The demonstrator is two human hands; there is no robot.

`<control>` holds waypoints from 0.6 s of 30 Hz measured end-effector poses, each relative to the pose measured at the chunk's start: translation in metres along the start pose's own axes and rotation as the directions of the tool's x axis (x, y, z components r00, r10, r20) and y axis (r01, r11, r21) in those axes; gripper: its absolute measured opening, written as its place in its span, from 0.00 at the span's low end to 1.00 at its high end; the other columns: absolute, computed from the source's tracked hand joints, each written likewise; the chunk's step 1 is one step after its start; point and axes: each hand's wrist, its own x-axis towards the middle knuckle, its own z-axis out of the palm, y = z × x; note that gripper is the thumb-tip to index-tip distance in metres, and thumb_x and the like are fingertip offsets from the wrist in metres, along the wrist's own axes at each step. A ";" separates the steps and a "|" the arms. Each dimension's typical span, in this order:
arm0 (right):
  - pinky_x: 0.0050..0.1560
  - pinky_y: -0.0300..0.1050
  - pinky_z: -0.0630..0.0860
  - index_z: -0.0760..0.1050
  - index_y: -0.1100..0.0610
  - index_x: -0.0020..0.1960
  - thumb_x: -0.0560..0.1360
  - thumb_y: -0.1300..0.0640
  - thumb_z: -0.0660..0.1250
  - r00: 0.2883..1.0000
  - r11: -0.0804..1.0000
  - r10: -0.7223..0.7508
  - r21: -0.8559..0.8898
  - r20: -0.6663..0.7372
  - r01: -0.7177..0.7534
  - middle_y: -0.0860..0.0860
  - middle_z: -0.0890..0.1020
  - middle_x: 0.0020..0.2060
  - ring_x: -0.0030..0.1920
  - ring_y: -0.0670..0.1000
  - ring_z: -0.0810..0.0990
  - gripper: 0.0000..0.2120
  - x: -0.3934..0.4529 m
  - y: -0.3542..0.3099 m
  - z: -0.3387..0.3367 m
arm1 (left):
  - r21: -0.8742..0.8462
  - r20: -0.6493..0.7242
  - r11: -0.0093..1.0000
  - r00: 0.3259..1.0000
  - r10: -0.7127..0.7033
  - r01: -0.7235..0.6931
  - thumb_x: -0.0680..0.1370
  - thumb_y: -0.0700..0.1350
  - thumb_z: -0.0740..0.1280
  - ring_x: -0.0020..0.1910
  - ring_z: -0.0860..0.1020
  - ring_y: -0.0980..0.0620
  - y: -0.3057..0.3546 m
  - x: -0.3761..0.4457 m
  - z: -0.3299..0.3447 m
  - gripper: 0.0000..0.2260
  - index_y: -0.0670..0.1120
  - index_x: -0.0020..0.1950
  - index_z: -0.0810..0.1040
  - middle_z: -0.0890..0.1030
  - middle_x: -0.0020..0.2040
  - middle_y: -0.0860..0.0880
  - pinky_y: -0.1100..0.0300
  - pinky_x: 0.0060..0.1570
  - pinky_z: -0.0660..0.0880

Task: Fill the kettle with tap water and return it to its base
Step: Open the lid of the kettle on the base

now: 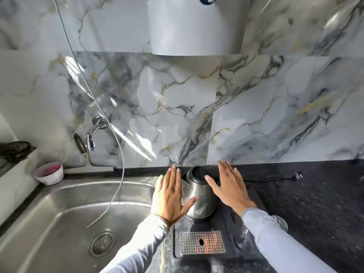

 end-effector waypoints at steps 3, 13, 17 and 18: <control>0.77 0.53 0.57 0.59 0.58 0.77 0.79 0.32 0.54 0.998 0.986 0.020 0.166 0.061 -0.030 0.58 0.66 0.76 0.76 0.58 0.62 0.38 0.026 0.001 0.008 | 0.019 0.114 0.999 0.993 -0.040 0.038 0.77 0.76 0.43 0.74 0.73 0.38 0.007 0.025 0.019 0.50 0.34 0.75 0.70 0.73 0.75 0.35 0.38 0.68 0.73; 0.63 0.56 0.62 0.76 0.52 0.53 0.69 0.34 0.61 0.992 0.980 -0.004 0.196 0.128 -0.021 0.52 0.82 0.55 0.62 0.56 0.75 0.24 0.060 -0.003 0.030 | 0.091 0.128 0.991 0.986 -0.107 0.096 0.73 0.81 0.44 0.75 0.71 0.36 0.019 0.043 0.050 0.56 0.32 0.74 0.70 0.70 0.76 0.33 0.36 0.69 0.73; 0.61 0.59 0.64 0.73 0.52 0.44 0.71 0.38 0.59 0.974 0.972 -0.020 0.234 0.225 -0.034 0.53 0.81 0.47 0.56 0.58 0.73 0.17 0.060 -0.001 0.020 | 0.100 0.147 0.989 0.982 -0.121 0.107 0.72 0.81 0.43 0.75 0.70 0.36 0.023 0.042 0.048 0.57 0.33 0.74 0.70 0.69 0.77 0.32 0.36 0.71 0.71; 0.61 0.59 0.65 0.74 0.52 0.44 0.73 0.39 0.60 0.970 0.954 -0.028 0.297 0.242 -0.046 0.53 0.80 0.45 0.53 0.57 0.73 0.16 0.062 0.000 0.016 | 0.106 0.155 0.989 0.981 -0.118 0.102 0.72 0.81 0.43 0.76 0.70 0.36 0.023 0.041 0.048 0.56 0.33 0.74 0.70 0.68 0.77 0.33 0.36 0.71 0.70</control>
